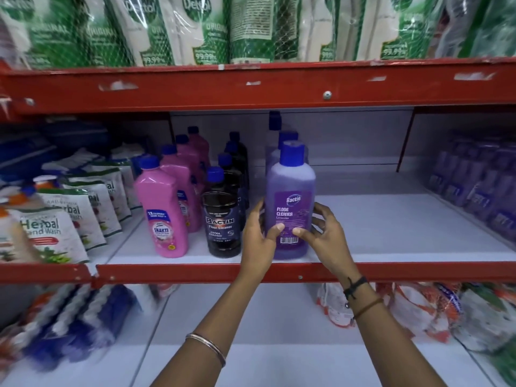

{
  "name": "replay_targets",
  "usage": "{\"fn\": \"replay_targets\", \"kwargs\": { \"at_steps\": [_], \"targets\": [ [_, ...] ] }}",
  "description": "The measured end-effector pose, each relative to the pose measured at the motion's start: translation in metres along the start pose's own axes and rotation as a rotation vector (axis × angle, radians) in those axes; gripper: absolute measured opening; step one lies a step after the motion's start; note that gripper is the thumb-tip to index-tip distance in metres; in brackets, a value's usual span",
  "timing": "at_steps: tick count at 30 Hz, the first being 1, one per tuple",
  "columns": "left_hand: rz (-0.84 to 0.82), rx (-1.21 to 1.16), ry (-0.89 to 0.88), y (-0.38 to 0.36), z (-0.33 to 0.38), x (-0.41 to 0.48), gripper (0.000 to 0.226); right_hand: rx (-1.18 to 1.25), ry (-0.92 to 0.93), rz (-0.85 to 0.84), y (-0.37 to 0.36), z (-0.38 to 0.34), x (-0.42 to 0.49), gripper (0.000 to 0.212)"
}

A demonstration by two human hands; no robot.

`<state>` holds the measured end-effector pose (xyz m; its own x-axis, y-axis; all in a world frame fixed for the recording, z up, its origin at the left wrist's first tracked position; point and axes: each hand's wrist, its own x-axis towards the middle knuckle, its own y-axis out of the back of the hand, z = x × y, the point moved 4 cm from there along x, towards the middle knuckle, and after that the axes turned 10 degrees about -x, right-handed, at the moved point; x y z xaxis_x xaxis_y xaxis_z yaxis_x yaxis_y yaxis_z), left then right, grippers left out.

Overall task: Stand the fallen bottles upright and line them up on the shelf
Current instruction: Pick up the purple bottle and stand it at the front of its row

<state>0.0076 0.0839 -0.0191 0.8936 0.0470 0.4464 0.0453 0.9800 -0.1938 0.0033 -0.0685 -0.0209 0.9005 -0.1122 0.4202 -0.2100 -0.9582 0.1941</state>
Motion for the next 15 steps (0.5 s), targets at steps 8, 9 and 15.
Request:
{"fn": "replay_targets", "kwargs": {
  "at_steps": [8,9,15],
  "targets": [
    [0.060,0.118,-0.121,0.011,-0.001,-0.001,0.034,-0.114,0.037,0.198,-0.003,0.007,-0.014,0.035],
    [0.054,0.103,-0.100,0.011,-0.002,0.001,0.034,-0.104,0.034,0.195,-0.004,0.006,-0.014,0.032],
    [-0.121,-0.014,0.056,0.005,-0.006,0.002,0.037,-0.030,-0.059,0.067,-0.008,0.002,-0.013,0.051]
  ]
}}
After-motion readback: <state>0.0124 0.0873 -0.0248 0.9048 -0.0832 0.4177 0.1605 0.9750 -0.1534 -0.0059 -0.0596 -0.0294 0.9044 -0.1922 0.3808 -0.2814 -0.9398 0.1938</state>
